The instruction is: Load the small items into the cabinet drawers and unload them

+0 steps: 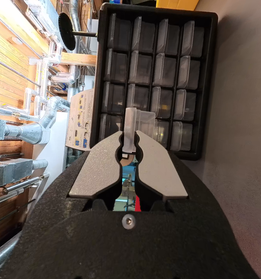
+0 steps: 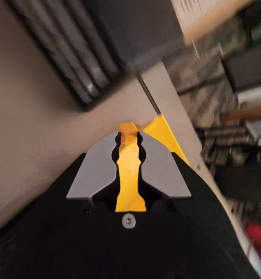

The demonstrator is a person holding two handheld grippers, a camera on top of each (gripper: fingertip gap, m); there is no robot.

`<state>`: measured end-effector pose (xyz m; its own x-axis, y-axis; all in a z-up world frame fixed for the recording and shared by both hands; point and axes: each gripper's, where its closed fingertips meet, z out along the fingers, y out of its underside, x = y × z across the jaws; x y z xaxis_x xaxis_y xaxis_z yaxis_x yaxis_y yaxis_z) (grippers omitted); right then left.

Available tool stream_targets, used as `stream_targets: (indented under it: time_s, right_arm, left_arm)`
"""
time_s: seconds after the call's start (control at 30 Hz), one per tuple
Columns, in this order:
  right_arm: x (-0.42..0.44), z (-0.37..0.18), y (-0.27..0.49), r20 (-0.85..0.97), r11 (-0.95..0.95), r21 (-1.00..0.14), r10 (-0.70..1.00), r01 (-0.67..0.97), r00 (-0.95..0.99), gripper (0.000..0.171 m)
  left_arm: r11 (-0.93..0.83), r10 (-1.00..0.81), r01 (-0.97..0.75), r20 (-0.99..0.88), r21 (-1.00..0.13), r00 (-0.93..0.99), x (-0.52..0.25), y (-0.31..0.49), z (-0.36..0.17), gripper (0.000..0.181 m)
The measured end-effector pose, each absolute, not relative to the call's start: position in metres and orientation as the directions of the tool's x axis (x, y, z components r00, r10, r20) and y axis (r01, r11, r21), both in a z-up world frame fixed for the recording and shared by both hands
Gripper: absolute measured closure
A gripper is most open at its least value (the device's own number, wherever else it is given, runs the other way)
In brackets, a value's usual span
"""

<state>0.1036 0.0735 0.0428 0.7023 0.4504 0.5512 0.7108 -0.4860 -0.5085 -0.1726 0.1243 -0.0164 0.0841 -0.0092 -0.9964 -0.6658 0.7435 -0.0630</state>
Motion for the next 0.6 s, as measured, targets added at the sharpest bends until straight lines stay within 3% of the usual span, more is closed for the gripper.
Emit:
stream_targets:
  time_s: [0.1,0.2,0.33,0.6]
  right_arm:
    - [0.194,0.011,0.083,0.447,-0.653,-0.583,0.239,0.483,0.862,0.149]
    - [0.253,-0.037,0.096,0.363,-0.806,-0.496,0.144,0.322,0.921,0.149]
    - [0.287,-0.094,0.109,0.334,-0.908,-0.338,0.13,0.248,0.933,0.149]
    - [0.305,-0.147,0.127,0.308,-0.942,-0.256,0.132,0.216,0.942,0.148]
  left_arm:
    - [0.729,0.024,-0.684,-0.997,-0.033,0.074,-0.171,0.125,-0.016,0.17]
    - [0.707,0.044,-0.707,-0.997,-0.015,0.066,-0.168,0.126,-0.016,0.17]
    - [0.662,0.045,-0.749,-0.997,-0.014,0.059,-0.169,0.133,-0.015,0.17]
    - [0.583,0.05,-0.812,-0.996,-0.033,0.077,-0.169,0.144,-0.013,0.171]
